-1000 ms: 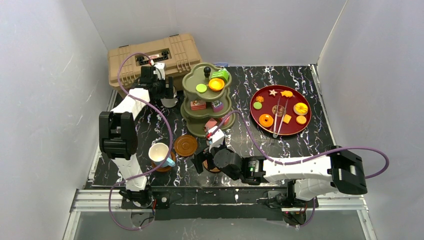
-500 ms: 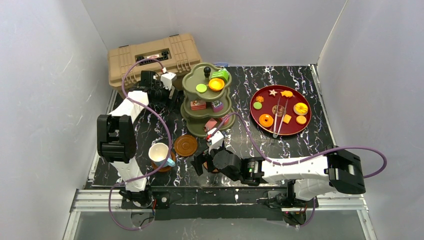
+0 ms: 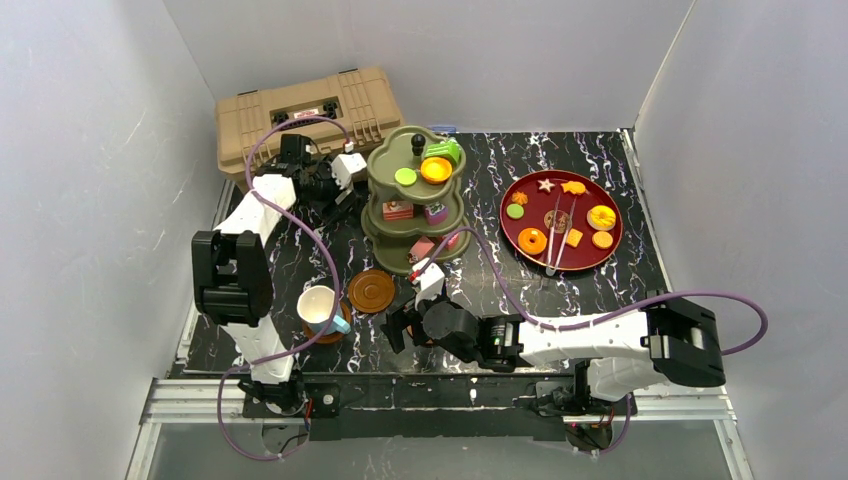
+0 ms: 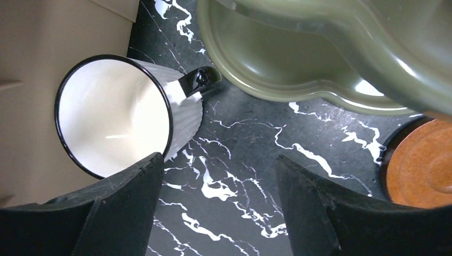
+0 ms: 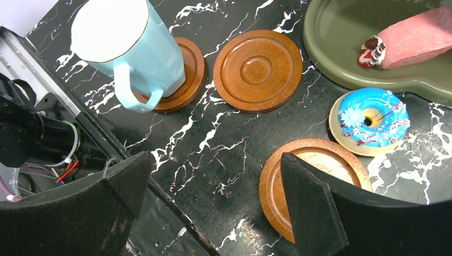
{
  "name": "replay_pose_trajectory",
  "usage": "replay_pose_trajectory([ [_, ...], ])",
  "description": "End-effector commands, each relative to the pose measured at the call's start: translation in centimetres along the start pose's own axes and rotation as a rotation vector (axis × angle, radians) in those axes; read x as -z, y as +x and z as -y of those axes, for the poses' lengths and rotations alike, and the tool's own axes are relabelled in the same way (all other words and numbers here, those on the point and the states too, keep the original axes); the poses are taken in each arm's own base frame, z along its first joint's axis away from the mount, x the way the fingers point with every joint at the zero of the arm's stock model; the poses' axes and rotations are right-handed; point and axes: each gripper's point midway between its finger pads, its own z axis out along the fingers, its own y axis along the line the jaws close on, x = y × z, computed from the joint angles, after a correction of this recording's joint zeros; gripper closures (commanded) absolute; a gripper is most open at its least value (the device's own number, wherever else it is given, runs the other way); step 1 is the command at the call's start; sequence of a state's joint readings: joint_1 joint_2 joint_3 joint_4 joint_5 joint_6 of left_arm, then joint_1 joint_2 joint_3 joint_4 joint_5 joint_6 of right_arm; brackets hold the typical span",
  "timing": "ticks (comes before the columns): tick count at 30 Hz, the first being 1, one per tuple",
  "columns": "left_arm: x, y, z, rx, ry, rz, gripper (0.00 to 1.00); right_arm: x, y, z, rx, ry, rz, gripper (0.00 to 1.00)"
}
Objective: Serve the afternoon tea
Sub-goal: Move the cup to the center of the board.
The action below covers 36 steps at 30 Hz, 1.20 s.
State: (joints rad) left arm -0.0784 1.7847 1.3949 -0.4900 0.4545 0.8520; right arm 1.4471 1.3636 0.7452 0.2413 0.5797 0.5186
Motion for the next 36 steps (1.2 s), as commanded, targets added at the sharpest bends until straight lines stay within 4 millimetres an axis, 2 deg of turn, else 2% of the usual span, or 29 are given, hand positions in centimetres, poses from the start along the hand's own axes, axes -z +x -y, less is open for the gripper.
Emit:
replay_pose_trajectory([
  [1,2.1,-2.1,1.5,-0.199,0.048,0.057,0.27,-0.1,-1.8,-1.1,-0.039,-0.020,0.051,0.02],
  [4,2.8,-2.2,2.8,-0.261,0.068,0.079,0.26,-0.3,-1.8,-1.1,-0.034,-0.016,0.052,0.02],
  [6,2.9,-2.0,2.6,-0.262,0.061,0.066,0.26,-0.4,-1.9,-1.3,-0.032,-0.018,0.052,0.01],
  [14,1.9,-0.9,-0.8,-0.232,-0.039,0.043,0.26,-0.2,-1.9,-1.2,-0.038,-0.018,0.051,0.01],
  [19,1.3,-0.6,-2.8,-0.262,-0.105,0.142,0.24,-0.2,-1.8,-1.1,-0.040,-0.016,0.049,0.02],
  [27,-0.6,-0.3,-4.7,-0.305,-0.128,0.154,0.23,-0.7,-1.4,-1.4,-0.037,-0.016,0.034,0.02],
  [29,-1.0,-0.2,-4.7,-0.328,-0.124,0.162,0.23,-0.7,-1.4,-1.5,-0.036,-0.016,0.030,0.02],
  [33,-1.8,0.5,-3.3,-0.412,-0.065,0.171,0.26,-1.0,-1.1,-1.5,-0.034,-0.014,0.023,0.02],
  [36,-2.3,1.3,-2.2,-0.486,-0.006,0.162,0.35,-1.0,-1.1,-1.5,-0.032,-0.011,0.018,0.02],
])
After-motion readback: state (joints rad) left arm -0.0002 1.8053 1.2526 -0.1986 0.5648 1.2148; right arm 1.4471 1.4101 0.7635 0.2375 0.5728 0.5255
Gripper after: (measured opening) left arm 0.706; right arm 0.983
